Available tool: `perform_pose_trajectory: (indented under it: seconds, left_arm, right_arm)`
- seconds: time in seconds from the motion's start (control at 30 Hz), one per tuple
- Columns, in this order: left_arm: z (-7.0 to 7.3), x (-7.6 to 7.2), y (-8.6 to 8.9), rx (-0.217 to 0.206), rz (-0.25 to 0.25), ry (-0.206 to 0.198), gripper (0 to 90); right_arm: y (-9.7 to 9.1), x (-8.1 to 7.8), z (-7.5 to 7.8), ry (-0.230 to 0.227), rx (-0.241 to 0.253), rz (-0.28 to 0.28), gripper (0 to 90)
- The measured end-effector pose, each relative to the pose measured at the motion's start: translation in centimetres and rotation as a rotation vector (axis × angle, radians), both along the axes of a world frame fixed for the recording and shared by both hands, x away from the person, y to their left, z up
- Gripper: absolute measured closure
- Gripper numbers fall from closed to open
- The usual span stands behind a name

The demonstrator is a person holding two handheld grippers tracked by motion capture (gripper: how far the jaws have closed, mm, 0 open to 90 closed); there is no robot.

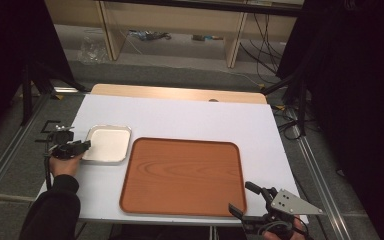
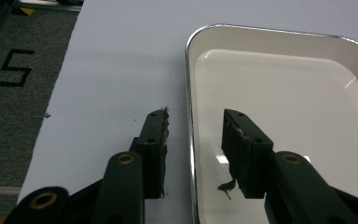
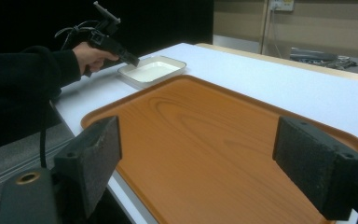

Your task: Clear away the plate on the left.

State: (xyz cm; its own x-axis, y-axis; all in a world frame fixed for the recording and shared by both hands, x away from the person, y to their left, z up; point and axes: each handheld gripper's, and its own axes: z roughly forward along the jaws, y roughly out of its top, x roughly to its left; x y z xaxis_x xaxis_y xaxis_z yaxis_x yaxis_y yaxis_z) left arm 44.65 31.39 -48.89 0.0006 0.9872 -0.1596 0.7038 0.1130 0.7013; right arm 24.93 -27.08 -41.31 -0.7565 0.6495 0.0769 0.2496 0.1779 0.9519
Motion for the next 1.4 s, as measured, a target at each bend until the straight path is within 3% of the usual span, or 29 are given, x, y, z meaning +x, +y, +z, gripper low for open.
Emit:
perform_pose_trajectory:
  seconds: [0.1,0.27,0.43,0.57,0.6,0.7,0.73,0.83,0.9,1.2,1.4]
  left_arm:
    - [-0.2,0.3,0.1,-0.016,0.002,0.008,64.0]
    - [-0.2,0.8,0.1,0.005,-0.026,0.014,70.7]
    - [-0.4,1.0,0.3,-0.024,-0.029,0.023,82.6]
    - [-0.4,1.0,0.5,-0.055,-0.021,0.028,84.9]
    - [-0.4,0.9,0.5,-0.086,0.002,0.021,85.5]
    - [0.0,0.6,0.8,-0.137,0.001,-0.002,87.4]
    - [0.0,0.7,0.8,-0.149,0.002,-0.022,87.8]
    - [-0.1,0.7,0.9,-0.152,0.004,-0.024,87.9]
    - [0.0,0.6,0.9,-0.192,0.020,-0.035,88.0]
    - [0.6,0.3,1.1,-0.203,0.036,-0.057,88.2]
    - [1.0,0.1,1.6,-0.258,0.052,-0.100,88.2]
  right_arm:
    - [0.0,0.0,0.0,-0.002,-0.001,-0.004,16.5]
    - [0.0,0.0,0.0,-0.001,-0.002,-0.009,16.6]
    - [0.0,0.0,0.0,0.001,-0.002,-0.001,16.7]
    - [0.0,0.0,0.0,-0.009,0.001,-0.005,16.7]
    - [0.0,0.0,0.0,-0.009,0.002,-0.009,16.7]
    - [0.0,0.0,0.0,-0.011,0.003,-0.008,16.8]
    - [0.0,0.0,0.0,-0.013,0.004,-0.005,16.8]
    - [0.0,0.0,0.0,0.002,-0.001,-0.001,16.9]
    - [0.0,0.0,0.0,-0.010,0.006,-0.007,16.9]
    - [0.0,0.0,0.0,-0.002,-0.004,0.001,16.8]
    - [0.0,0.0,0.0,0.001,-0.002,0.002,16.8]
